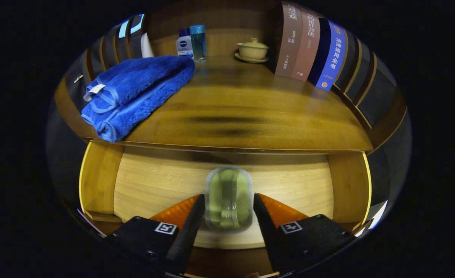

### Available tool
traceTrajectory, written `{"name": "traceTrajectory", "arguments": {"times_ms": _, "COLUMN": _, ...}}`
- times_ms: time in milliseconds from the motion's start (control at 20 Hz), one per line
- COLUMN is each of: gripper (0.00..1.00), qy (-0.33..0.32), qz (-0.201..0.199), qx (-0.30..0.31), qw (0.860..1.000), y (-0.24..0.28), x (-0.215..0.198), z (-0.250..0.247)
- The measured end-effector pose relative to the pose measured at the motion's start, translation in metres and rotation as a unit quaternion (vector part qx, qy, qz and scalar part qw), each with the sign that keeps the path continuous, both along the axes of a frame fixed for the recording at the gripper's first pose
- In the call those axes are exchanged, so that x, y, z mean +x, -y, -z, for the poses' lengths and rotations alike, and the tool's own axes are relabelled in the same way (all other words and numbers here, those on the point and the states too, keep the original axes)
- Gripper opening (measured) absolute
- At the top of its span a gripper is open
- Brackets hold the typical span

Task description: Pull open the drawer, take out the items inside it, and place them on the countertop above the cabinet.

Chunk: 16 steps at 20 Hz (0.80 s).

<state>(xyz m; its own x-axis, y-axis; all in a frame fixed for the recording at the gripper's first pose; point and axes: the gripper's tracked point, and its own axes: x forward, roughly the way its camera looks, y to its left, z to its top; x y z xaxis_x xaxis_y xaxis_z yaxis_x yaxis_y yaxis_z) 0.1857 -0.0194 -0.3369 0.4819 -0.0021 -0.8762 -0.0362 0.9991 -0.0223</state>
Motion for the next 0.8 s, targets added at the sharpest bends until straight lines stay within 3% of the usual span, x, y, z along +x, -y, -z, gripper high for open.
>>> {"name": "traceTrajectory", "arguments": {"times_ms": 150, "gripper": 0.69, "qy": -0.026, "qz": 0.004, "qx": 0.004, "qw": 1.0, "y": -0.004, "x": -0.007, "z": 0.014}}
{"name": "traceTrajectory", "arguments": {"times_ms": 300, "gripper": 0.37, "qy": -0.022, "qz": 0.027, "qx": 0.002, "qw": 0.999, "y": 0.0, "x": -0.002, "z": 0.02}}
{"name": "traceTrajectory", "arguments": {"times_ms": 350, "gripper": 0.37, "qy": -0.021, "qz": 0.034, "qx": 0.011, "qw": 0.999, "y": 0.0, "x": -0.002, "z": 0.016}}
{"name": "traceTrajectory", "arguments": {"times_ms": 400, "gripper": 0.2, "qy": -0.025, "qz": 0.037, "qx": 0.016, "qw": 0.999, "y": 0.0, "x": -0.002, "z": 0.021}}
{"name": "traceTrajectory", "arguments": {"times_ms": 800, "gripper": 0.2, "qy": -0.045, "qz": 0.055, "qx": 0.084, "qw": 0.994, "y": -0.014, "x": -0.032, "z": -0.041}}
